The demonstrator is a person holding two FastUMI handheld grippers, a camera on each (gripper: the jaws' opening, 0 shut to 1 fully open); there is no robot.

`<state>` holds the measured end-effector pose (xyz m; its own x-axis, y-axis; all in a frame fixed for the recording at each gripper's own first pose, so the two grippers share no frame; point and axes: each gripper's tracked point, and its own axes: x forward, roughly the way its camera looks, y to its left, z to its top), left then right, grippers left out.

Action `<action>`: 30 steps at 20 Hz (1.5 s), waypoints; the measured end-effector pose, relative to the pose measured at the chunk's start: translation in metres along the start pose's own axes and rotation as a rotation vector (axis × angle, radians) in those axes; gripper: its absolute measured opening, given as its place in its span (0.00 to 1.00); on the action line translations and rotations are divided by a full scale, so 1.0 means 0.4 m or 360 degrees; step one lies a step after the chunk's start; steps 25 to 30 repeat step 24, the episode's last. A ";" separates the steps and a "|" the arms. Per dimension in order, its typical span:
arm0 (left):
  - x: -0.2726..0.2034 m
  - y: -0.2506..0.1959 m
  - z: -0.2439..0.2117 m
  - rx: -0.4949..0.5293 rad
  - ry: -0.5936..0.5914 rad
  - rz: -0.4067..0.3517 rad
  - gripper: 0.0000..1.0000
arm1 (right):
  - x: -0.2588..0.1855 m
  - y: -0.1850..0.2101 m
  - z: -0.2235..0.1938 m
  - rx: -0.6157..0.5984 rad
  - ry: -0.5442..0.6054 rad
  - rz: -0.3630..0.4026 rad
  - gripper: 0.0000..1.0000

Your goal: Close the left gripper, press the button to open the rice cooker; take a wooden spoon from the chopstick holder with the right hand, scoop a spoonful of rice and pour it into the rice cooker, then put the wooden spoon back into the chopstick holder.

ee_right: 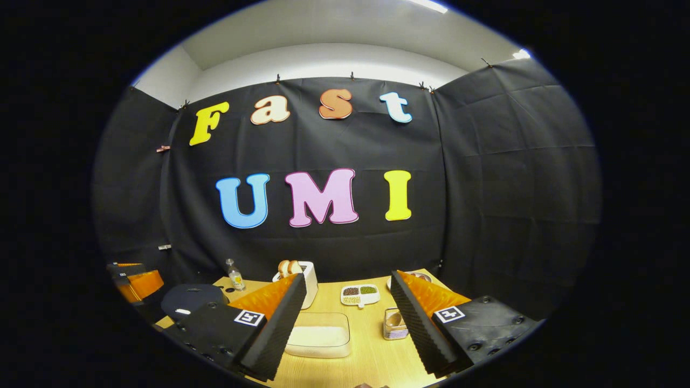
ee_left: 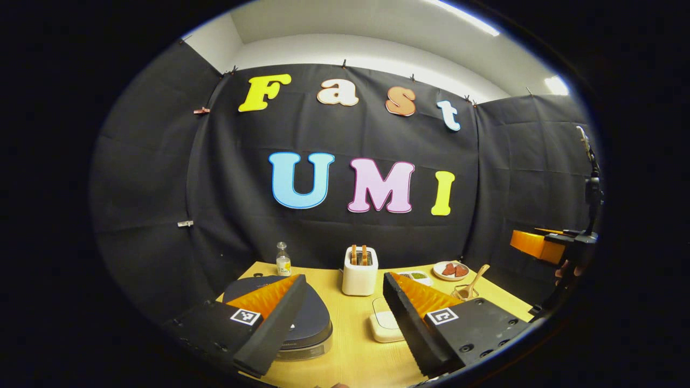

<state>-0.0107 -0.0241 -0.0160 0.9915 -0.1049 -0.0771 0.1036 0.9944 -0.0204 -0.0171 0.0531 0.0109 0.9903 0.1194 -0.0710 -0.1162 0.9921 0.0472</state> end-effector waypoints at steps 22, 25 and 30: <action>0.089 -0.131 0.016 0.0008 0.0001 0.0110 0.95 | 0.153 -0.138 -0.044 0.0079 0.0130 0.0094 0.98; 0.095 -0.139 0.010 -0.0017 0.0002 0.0145 0.95 | 0.155 -0.144 -0.051 0.0074 0.0142 0.0118 0.98; 0.095 -0.139 0.010 -0.0017 0.0002 0.0145 0.95 | 0.155 -0.144 -0.051 0.0074 0.0142 0.0118 0.98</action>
